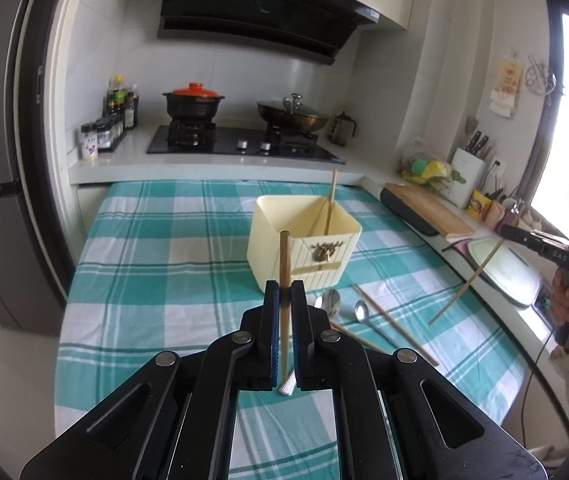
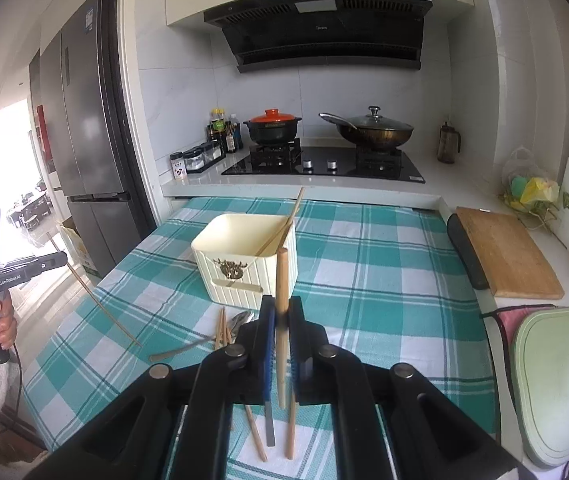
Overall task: Organize utensils
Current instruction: 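Lift the left tool's chopstick toward the cream holder while the right tool lifts its chopstick, then drop the left tool's chopstick into the cream holder while the right tool drops its chopstick in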
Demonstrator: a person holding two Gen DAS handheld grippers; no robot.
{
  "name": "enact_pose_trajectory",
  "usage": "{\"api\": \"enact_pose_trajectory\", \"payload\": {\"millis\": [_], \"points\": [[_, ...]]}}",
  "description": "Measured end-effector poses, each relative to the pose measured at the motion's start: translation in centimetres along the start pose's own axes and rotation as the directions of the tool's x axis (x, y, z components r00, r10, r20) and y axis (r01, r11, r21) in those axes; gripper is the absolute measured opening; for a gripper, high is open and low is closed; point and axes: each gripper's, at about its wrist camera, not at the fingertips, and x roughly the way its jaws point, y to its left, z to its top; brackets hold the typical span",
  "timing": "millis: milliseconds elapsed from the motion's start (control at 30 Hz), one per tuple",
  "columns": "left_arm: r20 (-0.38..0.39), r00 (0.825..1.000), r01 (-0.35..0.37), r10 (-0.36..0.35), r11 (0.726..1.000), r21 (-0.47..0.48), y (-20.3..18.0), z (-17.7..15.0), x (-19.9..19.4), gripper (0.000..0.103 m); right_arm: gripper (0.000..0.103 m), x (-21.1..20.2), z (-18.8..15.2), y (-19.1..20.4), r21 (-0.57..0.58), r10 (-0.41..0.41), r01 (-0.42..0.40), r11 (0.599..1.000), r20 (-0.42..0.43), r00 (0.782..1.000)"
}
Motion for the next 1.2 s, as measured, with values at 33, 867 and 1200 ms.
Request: {"api": "enact_pose_trajectory", "payload": {"millis": [33,867,1200], "points": [[0.007,1.0,0.002,-0.002,1.0,0.0,-0.1,0.2,-0.1,0.004,0.007,0.1,0.3,0.1,0.004,0.006,-0.006,1.0,0.004,1.0],[0.031,0.999,0.045,-0.045,0.999,0.009,-1.2,0.1,-0.6,0.003,0.007,0.3,-0.1,0.5,0.016,0.023,-0.023,1.0,0.005,1.0],[0.059,0.995,0.075,-0.075,0.997,0.002,-1.2,3.3,-0.6,0.003,0.007,1.7,1.6,0.4,0.005,0.026,-0.026,1.0,-0.012,1.0]]}}
